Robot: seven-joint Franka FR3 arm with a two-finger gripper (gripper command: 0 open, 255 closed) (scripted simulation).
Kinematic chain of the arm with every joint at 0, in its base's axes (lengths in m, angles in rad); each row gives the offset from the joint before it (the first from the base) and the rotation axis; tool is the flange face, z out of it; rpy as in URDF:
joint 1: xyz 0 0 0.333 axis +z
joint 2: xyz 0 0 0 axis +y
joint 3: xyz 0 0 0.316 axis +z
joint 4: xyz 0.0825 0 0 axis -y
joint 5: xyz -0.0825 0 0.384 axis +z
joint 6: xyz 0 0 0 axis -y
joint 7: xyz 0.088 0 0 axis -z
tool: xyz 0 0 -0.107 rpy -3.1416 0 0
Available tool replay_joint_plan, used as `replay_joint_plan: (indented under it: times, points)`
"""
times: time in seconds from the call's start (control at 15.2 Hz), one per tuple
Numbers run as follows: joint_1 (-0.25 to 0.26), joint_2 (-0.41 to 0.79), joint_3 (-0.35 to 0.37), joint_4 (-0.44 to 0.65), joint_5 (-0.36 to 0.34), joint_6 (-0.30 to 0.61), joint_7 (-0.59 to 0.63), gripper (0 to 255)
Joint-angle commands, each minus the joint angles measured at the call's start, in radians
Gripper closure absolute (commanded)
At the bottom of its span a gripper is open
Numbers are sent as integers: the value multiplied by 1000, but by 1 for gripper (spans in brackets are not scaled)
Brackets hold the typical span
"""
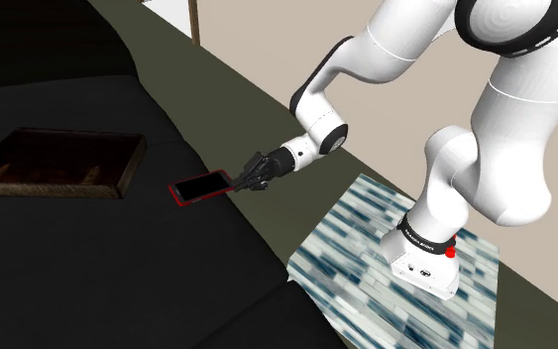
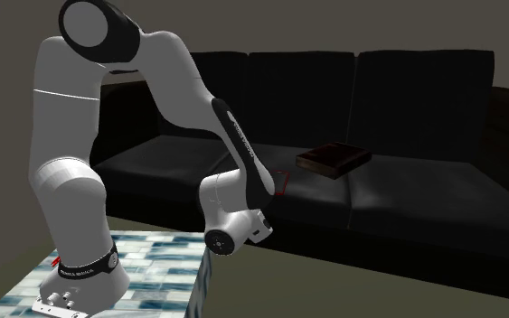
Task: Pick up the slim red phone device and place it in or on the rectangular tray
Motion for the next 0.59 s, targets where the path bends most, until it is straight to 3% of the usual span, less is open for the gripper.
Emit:
replay_joint_plan:
  times: [0.0,0.53]
  points:
    - [0,0,0,0,0,1,0,255]
    - [32,-180,-32,-25,-74,137,67,255]
